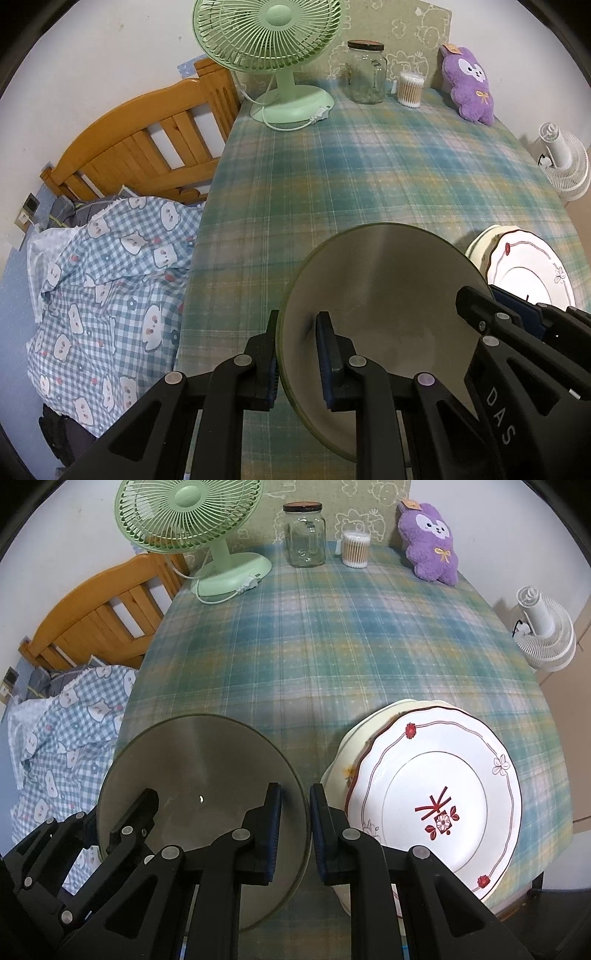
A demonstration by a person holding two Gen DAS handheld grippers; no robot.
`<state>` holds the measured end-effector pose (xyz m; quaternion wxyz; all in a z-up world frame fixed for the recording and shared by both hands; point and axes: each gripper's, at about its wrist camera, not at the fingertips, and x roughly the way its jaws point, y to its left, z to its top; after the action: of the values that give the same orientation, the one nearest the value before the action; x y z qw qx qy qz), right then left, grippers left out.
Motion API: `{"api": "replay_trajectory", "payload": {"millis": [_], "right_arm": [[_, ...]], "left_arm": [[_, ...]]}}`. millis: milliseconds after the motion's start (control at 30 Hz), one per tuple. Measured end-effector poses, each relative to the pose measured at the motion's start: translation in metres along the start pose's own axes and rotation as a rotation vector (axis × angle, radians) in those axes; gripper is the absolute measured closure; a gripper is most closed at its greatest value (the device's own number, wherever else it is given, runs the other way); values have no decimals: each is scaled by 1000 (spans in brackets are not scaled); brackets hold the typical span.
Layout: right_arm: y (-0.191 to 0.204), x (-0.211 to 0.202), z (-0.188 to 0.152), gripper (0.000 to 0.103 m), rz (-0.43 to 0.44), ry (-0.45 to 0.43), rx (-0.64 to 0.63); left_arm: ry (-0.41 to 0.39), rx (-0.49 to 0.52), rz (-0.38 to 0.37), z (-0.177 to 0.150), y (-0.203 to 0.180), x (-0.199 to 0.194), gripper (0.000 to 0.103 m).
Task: Organize plates and bowls
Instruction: 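Set the bowl down beside the plate stack and open both tools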
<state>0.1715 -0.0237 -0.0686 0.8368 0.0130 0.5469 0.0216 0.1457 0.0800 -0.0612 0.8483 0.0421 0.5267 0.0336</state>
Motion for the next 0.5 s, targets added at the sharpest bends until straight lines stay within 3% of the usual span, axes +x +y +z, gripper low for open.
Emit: {"api": "replay_trajectory", "payload": {"millis": [133,333,400,433,467,500], "right_arm": [[1,0,0,84,0,2,-8],[2,-3,0,79,6,20,-55],[2,-8,-1,50,10,9,-60],[0,-11,-1,30,11,-4,-50],[-2,-15,-2,22,12,-19,-37],[-3,-18,-3,22,14,-34,-32]], "left_arm": [[5,-12,-6,-2,2,1,86],[35,-9,-69,-4,1,2,66],[38,-14,-96,-4,1,0,59],[35,-14,-128,-5,2,-1,55],[25,-15,-148,-5,3,-4,48],[1,-19,-154,-5,4,-7,42]]}}
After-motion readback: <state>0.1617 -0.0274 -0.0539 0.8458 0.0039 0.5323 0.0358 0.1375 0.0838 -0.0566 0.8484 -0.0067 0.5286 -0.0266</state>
